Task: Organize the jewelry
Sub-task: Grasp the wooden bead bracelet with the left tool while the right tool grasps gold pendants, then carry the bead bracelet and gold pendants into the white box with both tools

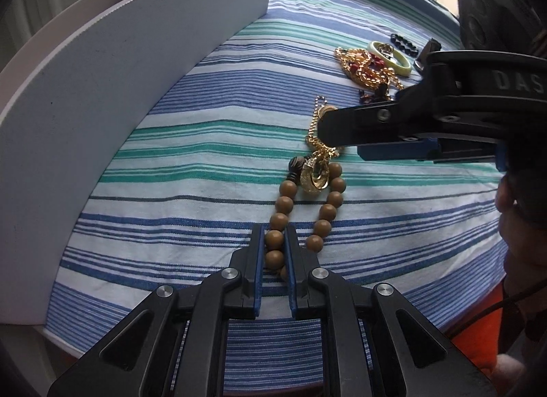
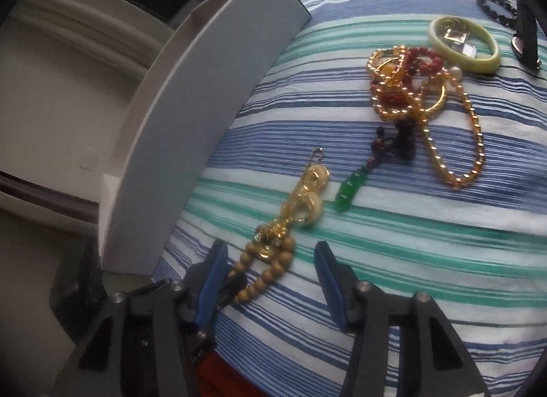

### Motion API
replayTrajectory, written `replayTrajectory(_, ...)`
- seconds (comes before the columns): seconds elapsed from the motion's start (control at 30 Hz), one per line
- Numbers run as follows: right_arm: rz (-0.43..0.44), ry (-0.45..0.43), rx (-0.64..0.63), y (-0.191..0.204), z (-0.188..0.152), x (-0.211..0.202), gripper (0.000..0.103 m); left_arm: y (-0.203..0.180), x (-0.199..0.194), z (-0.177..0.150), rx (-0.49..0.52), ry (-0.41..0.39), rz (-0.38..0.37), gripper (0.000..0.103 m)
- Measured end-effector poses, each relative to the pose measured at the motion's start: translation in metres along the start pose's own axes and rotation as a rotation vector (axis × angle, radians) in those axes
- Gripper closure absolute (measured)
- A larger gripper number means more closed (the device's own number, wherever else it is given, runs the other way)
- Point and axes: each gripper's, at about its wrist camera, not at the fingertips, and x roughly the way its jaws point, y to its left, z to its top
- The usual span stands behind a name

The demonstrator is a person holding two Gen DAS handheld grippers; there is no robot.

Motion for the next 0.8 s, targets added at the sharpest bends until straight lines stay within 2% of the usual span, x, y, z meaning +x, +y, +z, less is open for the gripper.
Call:
replayTrajectory(0.07, -0.103, 0.012, -0.015, 0.009, 0.008, 0.016, 0.05, 0.0, 0.0, -0.001, 0.003, -0.006, 0.0, 0.092)
replayTrajectory(0.13, -0.153, -0.001, -0.026, 0.017, 0.014, 0.025, 0.05, 0.0, -0.001, -0.002, 0.002, -0.012, -0.006, 0.092)
replayTrajectory(0.2, -0.218, -0.003, -0.061, 0.028, 0.015, 0.036, 0.059, 0.001, -0.002, -0.004, -0.002, -0.015, -0.013, 0.092)
replayTrajectory(0.27, -0.308, -0.014, -0.141, 0.037, 0.015, 0.047, 0.087, 0.003, -0.002, -0.004, -0.009, -0.014, -0.025, 0.092)
replayTrajectory(0.3, -0.32, -0.016, -0.169, 0.038, 0.013, 0.05, 0.091, 0.005, -0.002, -0.003, -0.016, -0.012, -0.033, 0.092)
replayTrajectory(0.37, -0.277, -0.037, -0.172, 0.037, 0.009, 0.047, 0.092, 0.009, -0.002, -0.004, -0.033, -0.009, -0.051, 0.091)
replayTrajectory(0.47, -0.184, -0.131, -0.177, 0.039, -0.001, 0.02, 0.092, 0.012, -0.002, -0.002, -0.048, 0.001, -0.073, 0.089)
replayTrajectory(0.5, -0.158, -0.16, -0.184, 0.041, -0.005, 0.009, 0.092, 0.012, -0.002, -0.001, -0.049, 0.003, -0.076, 0.084)
replayTrajectory(0.6, -0.12, -0.229, -0.199, 0.044, -0.015, -0.021, 0.092, 0.008, -0.002, 0.001, -0.031, -0.007, -0.045, 0.061)
replayTrajectory(0.63, -0.111, -0.248, -0.201, 0.043, -0.015, -0.034, 0.092, 0.006, -0.001, 0.002, -0.022, -0.01, -0.027, 0.057)
replayTrajectory(0.77, -0.107, -0.328, -0.223, 0.048, -0.024, -0.076, 0.092, 0.0, 0.005, 0.009, 0.006, -0.014, 0.031, 0.059)
replayTrajectory(0.8, -0.105, -0.347, -0.225, 0.047, -0.024, -0.084, 0.092, -0.003, 0.007, 0.011, 0.021, -0.013, 0.057, 0.064)
